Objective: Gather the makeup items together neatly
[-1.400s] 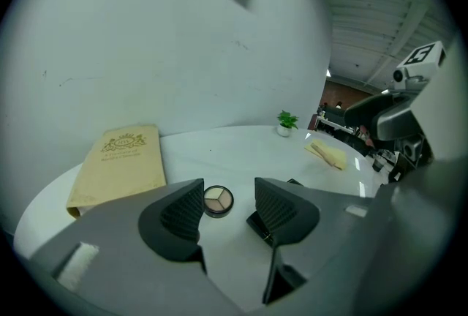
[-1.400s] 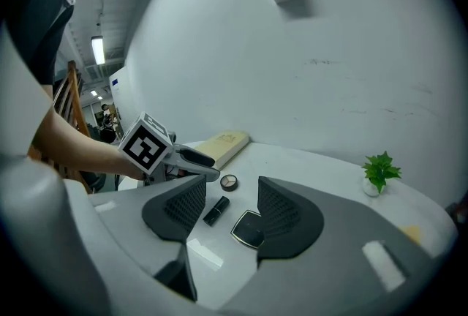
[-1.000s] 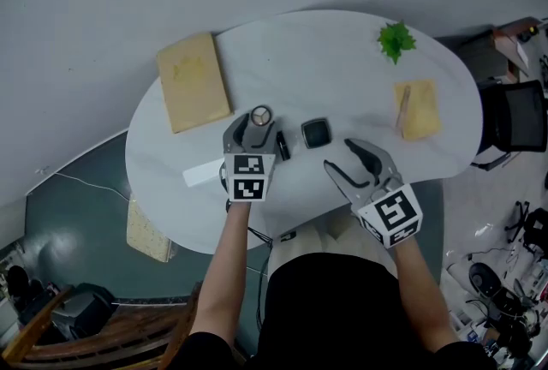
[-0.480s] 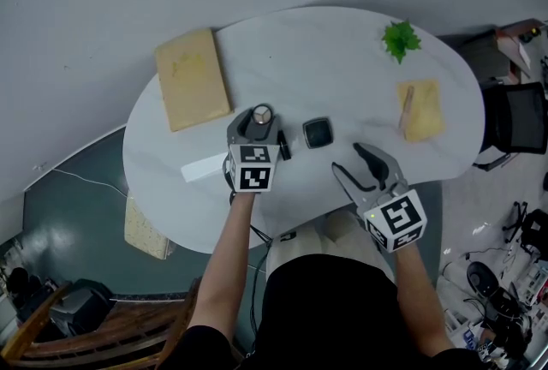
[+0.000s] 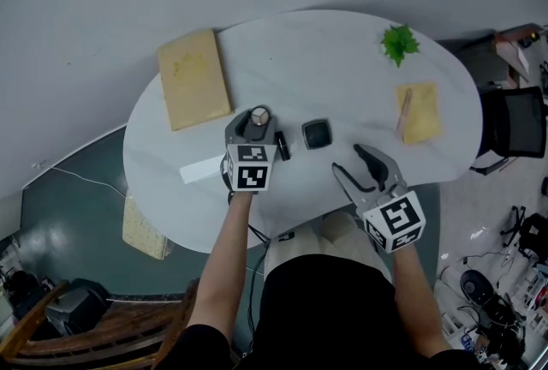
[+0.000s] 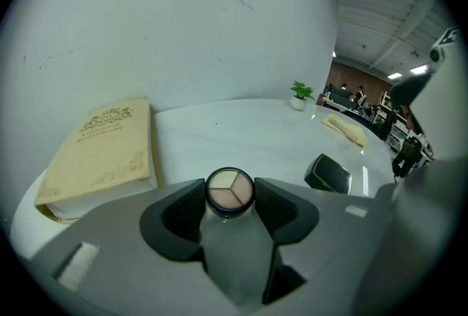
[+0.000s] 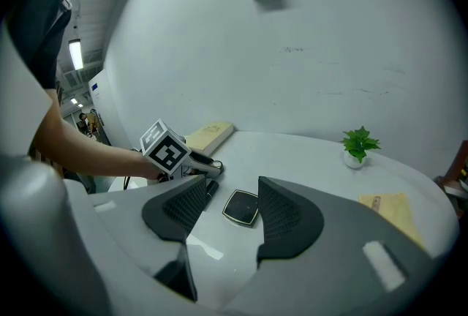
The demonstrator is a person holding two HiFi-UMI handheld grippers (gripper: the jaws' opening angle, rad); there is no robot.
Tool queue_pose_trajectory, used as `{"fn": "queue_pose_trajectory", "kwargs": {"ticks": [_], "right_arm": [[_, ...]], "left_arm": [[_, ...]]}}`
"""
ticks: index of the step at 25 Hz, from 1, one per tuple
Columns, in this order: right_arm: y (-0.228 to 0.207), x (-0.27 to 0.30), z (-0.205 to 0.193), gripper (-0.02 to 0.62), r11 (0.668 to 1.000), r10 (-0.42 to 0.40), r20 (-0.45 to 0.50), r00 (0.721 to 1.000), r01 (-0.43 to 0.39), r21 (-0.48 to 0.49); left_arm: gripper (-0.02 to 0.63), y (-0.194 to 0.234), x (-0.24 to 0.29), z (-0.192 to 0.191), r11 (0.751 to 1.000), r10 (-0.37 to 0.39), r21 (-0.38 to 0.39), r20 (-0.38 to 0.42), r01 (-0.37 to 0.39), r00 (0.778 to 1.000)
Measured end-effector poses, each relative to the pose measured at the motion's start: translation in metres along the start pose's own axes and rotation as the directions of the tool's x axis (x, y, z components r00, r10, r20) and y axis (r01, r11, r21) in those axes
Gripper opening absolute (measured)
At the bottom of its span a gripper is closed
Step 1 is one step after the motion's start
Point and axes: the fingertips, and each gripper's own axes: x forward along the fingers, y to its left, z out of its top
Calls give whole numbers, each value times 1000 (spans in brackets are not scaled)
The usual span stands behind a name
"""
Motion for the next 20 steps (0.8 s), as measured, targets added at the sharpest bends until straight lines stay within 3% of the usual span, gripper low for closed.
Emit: {"fn": "queue_pose_trajectory", "kwargs": {"ticks": [12,20], "right_arm": [[14,-2,5,233,999,21,22,1000,-20,-26],[18,-3,4,233,999,32,29,999,-31,-33]], "left_arm": [[210,3,-39,-7,1000,26,-9,20,-25,999],[210,-8,-58,-34,999,28,-32,-2,-28,1000]]}}
